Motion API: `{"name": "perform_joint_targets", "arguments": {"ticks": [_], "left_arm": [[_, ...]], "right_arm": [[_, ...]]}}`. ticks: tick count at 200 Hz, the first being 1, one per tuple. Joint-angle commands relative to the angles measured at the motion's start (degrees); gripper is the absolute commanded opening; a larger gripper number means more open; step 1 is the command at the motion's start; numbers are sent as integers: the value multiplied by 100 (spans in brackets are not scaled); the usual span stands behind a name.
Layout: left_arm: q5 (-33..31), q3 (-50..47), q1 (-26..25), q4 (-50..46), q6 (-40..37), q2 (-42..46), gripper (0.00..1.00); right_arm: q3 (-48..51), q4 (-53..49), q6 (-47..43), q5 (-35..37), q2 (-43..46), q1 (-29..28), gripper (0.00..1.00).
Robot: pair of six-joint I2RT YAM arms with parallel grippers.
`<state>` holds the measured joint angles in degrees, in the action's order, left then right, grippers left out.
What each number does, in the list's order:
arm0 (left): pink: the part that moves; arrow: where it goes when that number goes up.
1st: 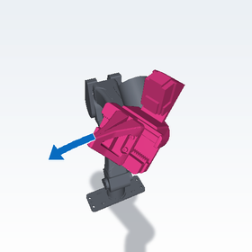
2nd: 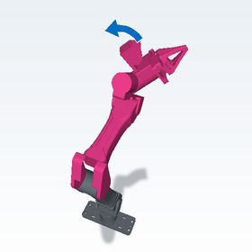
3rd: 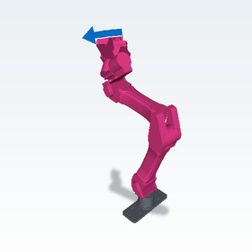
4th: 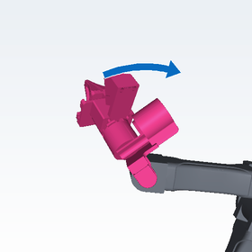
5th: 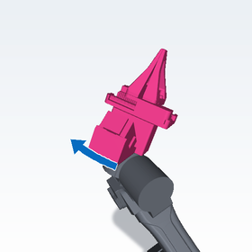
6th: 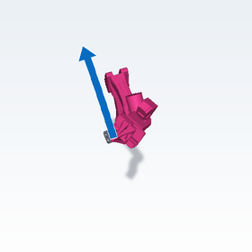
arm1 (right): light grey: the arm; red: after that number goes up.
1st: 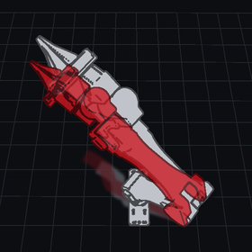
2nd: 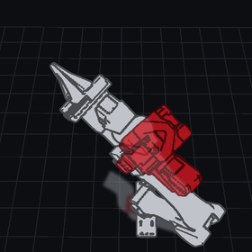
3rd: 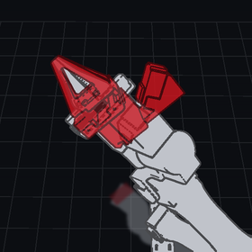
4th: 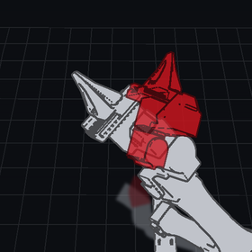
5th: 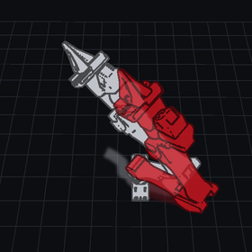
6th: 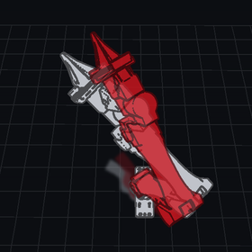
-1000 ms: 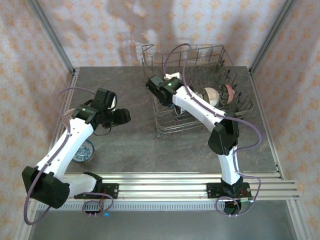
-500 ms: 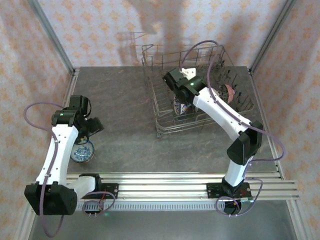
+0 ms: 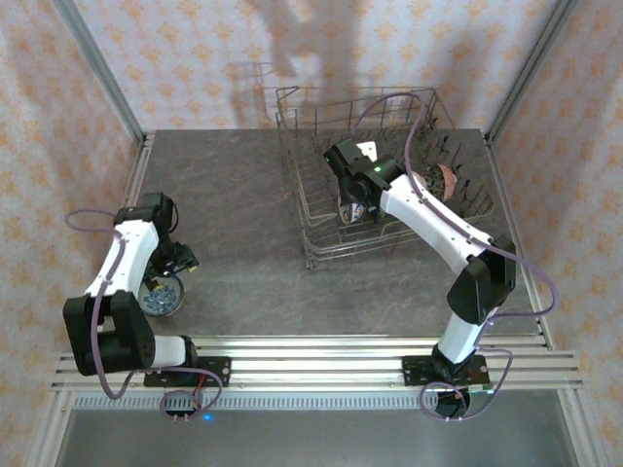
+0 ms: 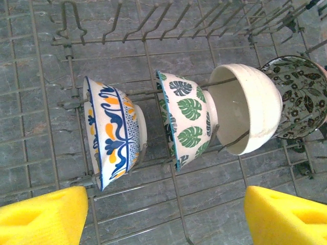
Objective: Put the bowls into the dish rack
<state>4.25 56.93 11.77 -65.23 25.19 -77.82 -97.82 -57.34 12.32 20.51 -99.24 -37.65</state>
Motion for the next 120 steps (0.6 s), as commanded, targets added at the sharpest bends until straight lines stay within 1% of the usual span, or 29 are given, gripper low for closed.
{"name": "perform_joint_targets", "arguments": {"ticks": [1, 30, 58, 94, 120], "left_arm": [[42, -72, 44, 203, -129, -285, 76], [105, -199, 54, 390, -139, -636, 73], [167, -208, 53, 494, -181, -791, 66], [296, -273, 50, 584, -230, -927, 46], [305, -321, 52, 599, -216, -952, 38]], "right_arm": [[70, 108, -102, -76, 224, 38, 79], [48, 102, -97, -84, 260, 64, 79], [53, 91, -77, -75, 294, 64, 80], [57, 64, -33, -75, 275, 72, 80], [1, 41, -44, -73, 269, 72, 80]]}}
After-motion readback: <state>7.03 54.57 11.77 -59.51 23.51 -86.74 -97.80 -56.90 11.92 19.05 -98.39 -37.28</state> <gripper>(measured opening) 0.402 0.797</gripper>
